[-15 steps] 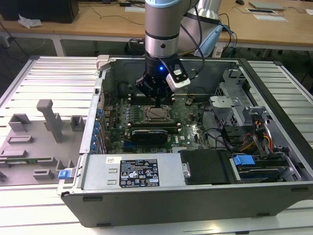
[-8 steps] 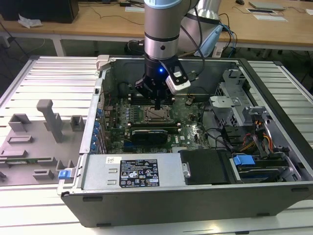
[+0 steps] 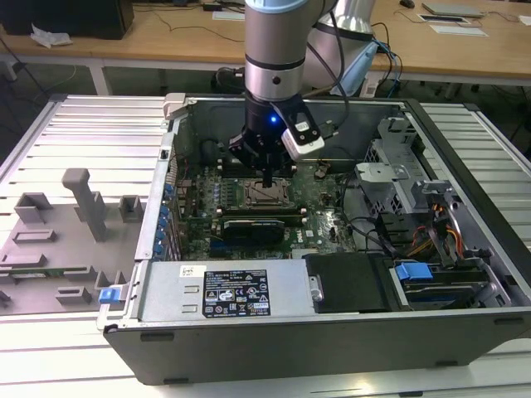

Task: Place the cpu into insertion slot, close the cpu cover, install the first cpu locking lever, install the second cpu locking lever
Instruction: 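Install the second cpu locking lever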

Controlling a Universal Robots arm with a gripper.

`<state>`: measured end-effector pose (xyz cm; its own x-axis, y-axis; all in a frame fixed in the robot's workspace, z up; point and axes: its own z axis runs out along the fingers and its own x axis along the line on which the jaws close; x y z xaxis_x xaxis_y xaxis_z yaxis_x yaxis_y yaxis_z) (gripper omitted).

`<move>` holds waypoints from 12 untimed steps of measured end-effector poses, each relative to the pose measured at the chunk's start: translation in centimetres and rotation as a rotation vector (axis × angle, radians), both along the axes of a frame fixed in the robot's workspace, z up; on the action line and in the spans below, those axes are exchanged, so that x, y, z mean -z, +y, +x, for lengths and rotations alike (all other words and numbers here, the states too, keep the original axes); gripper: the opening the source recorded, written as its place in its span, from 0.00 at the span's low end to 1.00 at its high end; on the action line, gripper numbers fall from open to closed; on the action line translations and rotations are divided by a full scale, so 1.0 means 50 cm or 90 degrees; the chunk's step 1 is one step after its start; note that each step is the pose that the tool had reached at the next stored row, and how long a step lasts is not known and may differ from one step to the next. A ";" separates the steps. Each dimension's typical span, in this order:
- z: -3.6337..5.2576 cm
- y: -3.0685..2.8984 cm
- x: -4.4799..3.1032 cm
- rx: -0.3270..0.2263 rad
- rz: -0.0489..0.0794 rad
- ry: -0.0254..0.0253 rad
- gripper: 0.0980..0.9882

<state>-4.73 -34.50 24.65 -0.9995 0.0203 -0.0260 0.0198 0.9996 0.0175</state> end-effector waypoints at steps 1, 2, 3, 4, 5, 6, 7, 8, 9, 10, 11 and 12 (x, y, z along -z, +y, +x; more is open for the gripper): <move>0.000 -0.004 0.000 0.000 0.000 0.0000 0.01; 0.000 -0.010 0.000 0.000 0.000 0.0000 0.01; 0.000 -0.018 0.000 0.000 0.000 0.0000 0.01; 0.000 -0.024 0.000 0.000 0.000 0.0000 0.01; 0.000 -0.028 0.000 0.001 0.000 0.0000 0.01; 0.000 -0.030 0.000 0.001 0.000 0.0000 0.01; 0.000 -0.032 0.000 0.001 0.000 0.0000 0.01; 0.000 -0.032 0.000 0.001 0.000 0.0000 0.01; 0.000 -0.032 0.000 0.001 0.000 0.0000 0.01; 0.000 -0.032 0.000 0.001 0.000 0.0000 0.01; 0.000 -0.032 0.000 0.001 0.000 0.0060 0.01; 0.001 -0.032 0.000 0.001 0.001 0.0191 0.01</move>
<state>-4.70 -36.12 24.63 -0.9998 0.0215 0.0041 0.0215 0.9996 0.0185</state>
